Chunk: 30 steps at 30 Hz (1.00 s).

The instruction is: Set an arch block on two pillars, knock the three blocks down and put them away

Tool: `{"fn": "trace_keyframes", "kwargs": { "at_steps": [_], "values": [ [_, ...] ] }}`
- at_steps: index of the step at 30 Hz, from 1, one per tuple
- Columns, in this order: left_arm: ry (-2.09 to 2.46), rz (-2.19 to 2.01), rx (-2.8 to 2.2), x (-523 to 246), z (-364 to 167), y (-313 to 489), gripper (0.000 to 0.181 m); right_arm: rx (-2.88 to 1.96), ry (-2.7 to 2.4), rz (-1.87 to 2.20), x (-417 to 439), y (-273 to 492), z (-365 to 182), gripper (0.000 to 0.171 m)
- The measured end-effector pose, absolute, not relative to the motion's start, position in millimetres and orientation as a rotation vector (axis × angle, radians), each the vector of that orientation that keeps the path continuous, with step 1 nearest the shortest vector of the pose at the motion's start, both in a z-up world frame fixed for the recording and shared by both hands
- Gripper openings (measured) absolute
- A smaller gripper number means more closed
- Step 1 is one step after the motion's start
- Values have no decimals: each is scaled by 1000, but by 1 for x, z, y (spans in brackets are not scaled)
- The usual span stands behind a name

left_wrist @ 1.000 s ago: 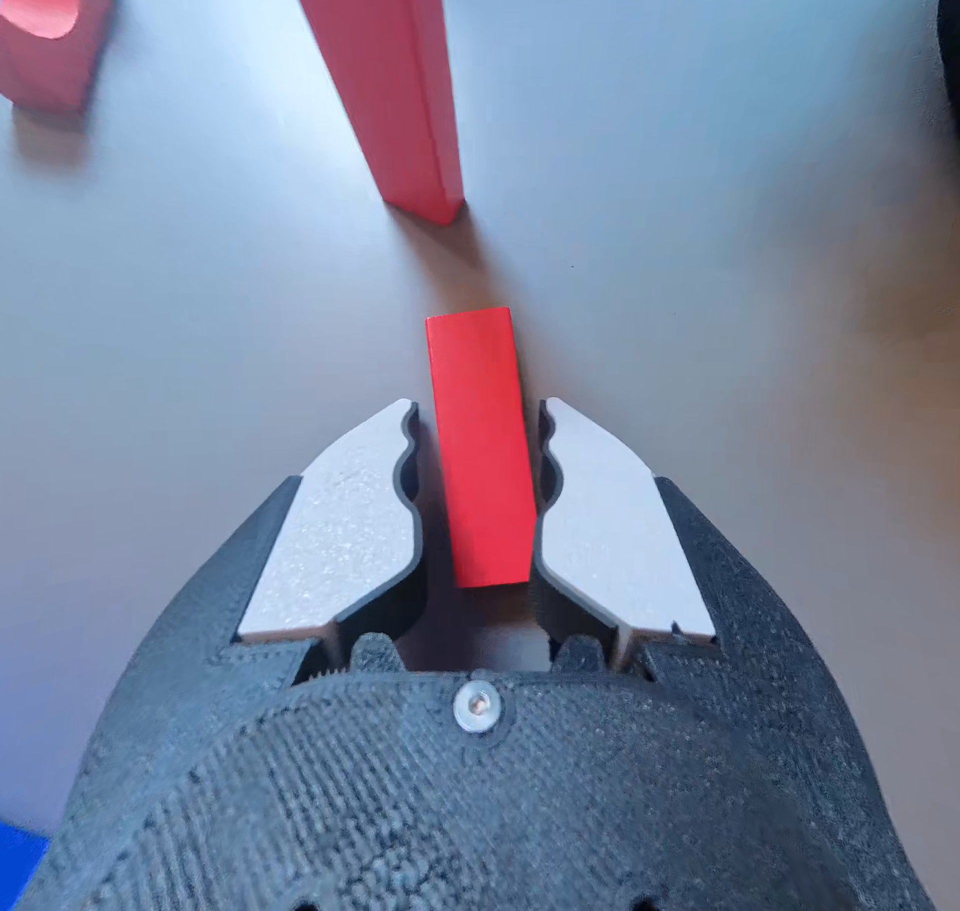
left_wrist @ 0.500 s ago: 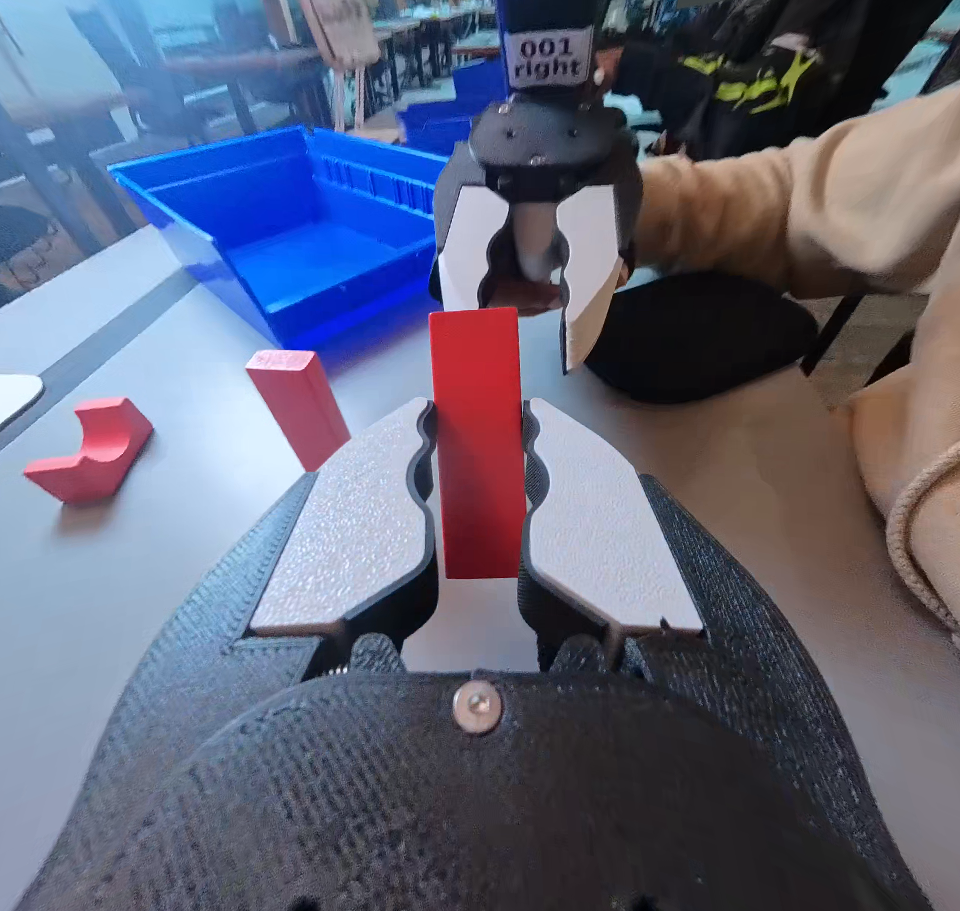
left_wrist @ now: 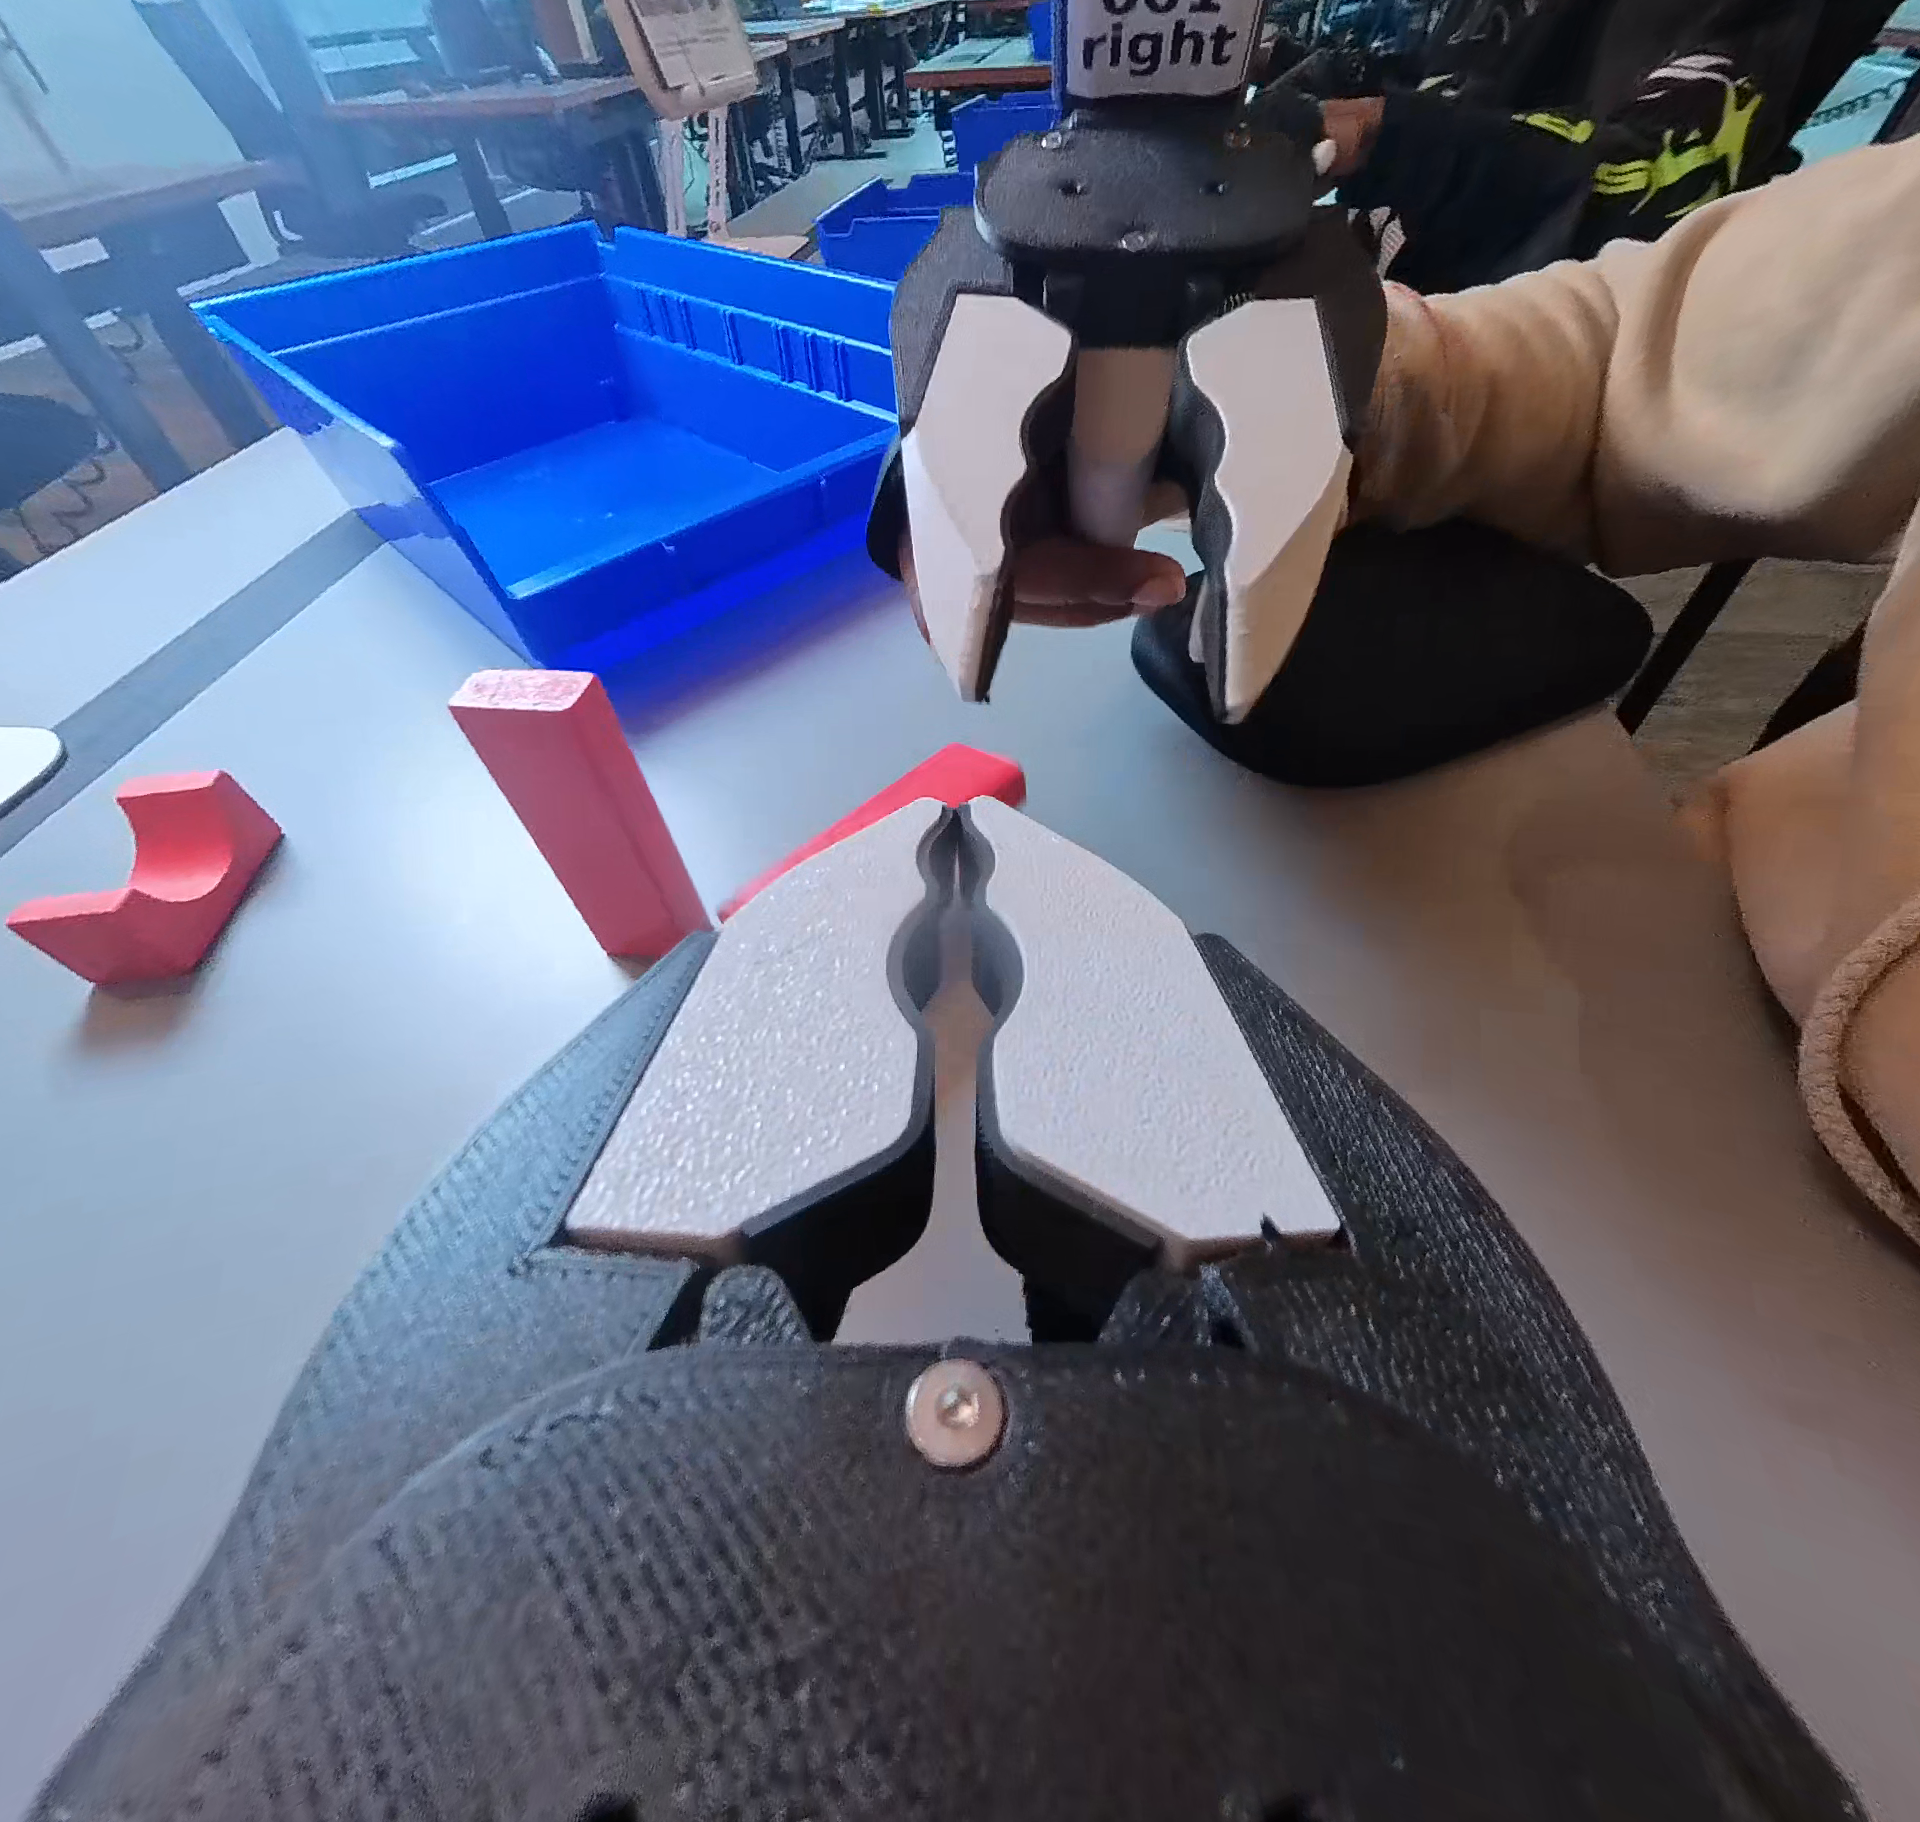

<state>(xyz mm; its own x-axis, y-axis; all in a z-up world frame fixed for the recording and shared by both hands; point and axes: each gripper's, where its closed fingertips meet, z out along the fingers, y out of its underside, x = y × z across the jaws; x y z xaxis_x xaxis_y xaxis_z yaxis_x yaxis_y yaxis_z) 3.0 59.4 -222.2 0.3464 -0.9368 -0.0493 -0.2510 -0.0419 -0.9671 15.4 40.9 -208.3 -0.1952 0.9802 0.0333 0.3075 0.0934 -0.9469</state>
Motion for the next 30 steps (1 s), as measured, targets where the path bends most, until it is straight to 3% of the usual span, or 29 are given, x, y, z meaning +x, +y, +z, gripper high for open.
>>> {"fn": "trace_keyframes", "kwargs": {
  "at_steps": [3, 6, 8, 9, 10, 12, 19, 22, 27, 30],
  "values": [
    [1101, -775, -1571, 0, -227, 65, 0, -1430, -1620, 1010, 25, 62, -215, 44],
    [1094, -739, -1599, -3, -233, 71, 0, -1705, -1666, 706, 39, 92, -260, 66],
    [1096, -731, -1609, -3, -236, 72, 1, -1836, -1667, 542, 45, 106, -290, 63],
    [1100, -727, -1612, -3, -237, 72, 2, -1884, -1683, 481, 48, 110, -303, 47],
    [1104, -723, -1611, -3, -238, 72, 3, -1898, -1685, 472, 48, 110, -308, 17],
    [1110, -721, -1609, -3, -238, 72, 7, -1892, -1735, 513, 47, 102, -309, 16],
    [897, -1039, -1662, 0, -219, 73, 56, -1416, -1538, 619, 22, 93, -228, 16],
    [675, -1198, -1620, -3, -192, 79, 56, -1257, -1410, 529, 19, 95, -202, 16],
    [459, -1244, -1698, -12, -194, 96, 60, -1122, -1290, 476, 19, 91, -174, 17],
    [271, -1575, -1636, -13, -180, 94, 60, -1003, -1244, 494, 21, 76, -154, 17]
  ]
}}
